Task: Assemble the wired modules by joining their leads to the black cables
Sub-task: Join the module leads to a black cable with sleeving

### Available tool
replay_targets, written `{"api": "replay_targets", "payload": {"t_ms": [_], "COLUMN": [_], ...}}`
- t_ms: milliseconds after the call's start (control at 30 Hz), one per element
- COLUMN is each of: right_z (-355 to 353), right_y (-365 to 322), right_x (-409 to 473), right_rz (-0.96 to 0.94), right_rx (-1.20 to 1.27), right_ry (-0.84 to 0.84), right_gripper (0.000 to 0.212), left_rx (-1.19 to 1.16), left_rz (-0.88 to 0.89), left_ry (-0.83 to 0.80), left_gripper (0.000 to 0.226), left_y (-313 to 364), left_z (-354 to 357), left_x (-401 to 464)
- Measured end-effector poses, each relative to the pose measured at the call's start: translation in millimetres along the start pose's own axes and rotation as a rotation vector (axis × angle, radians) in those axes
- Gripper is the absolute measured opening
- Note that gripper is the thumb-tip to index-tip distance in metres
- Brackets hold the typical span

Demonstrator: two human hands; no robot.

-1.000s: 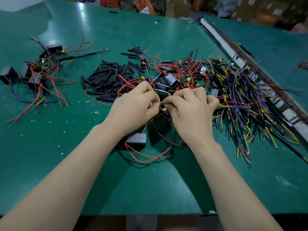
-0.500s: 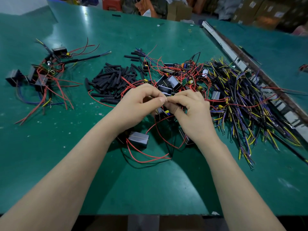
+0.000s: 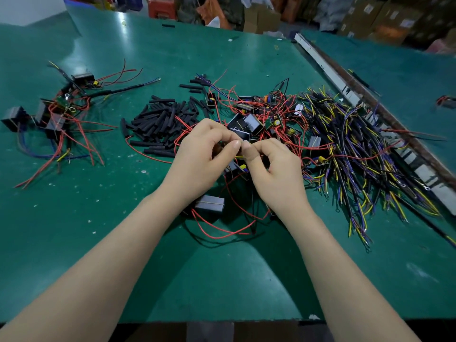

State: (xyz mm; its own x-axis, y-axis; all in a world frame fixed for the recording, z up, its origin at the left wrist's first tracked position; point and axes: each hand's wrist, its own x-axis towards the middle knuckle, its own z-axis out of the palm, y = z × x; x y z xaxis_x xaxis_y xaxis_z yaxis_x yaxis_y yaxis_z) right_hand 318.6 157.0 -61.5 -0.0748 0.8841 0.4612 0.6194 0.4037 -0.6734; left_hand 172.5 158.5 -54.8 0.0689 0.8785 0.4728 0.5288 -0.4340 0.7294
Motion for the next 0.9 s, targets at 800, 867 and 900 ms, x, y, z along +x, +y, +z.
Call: {"api": "replay_targets", "payload": {"t_ms": [800,867,900], "right_z": [-0.1,-3.4,-5.3], "right_y": [5.8,7.9,8.9], "right_x": [-0.8,-0.7,-0.5], "right_rz": [-0.344,-0.369,-0.363], "right_rx": [-0.440,-0.481,-0.489], "right_ry": [0.084,0.034,0.011], "right_gripper": [0.022,0.017,0.017], "left_rx": [0.204,0.388,0.466], "left_rz": [-0.001,0.038,0.067], "left_ry": [0.105,0.053,0.026], "left_gripper": [0.011,0.017,0.019], "left_y": [1.5,0.9,0.3], "left_z": [10.8,11.5,11.2], "left_x": [-6.5,-8.6,-9.0]}}
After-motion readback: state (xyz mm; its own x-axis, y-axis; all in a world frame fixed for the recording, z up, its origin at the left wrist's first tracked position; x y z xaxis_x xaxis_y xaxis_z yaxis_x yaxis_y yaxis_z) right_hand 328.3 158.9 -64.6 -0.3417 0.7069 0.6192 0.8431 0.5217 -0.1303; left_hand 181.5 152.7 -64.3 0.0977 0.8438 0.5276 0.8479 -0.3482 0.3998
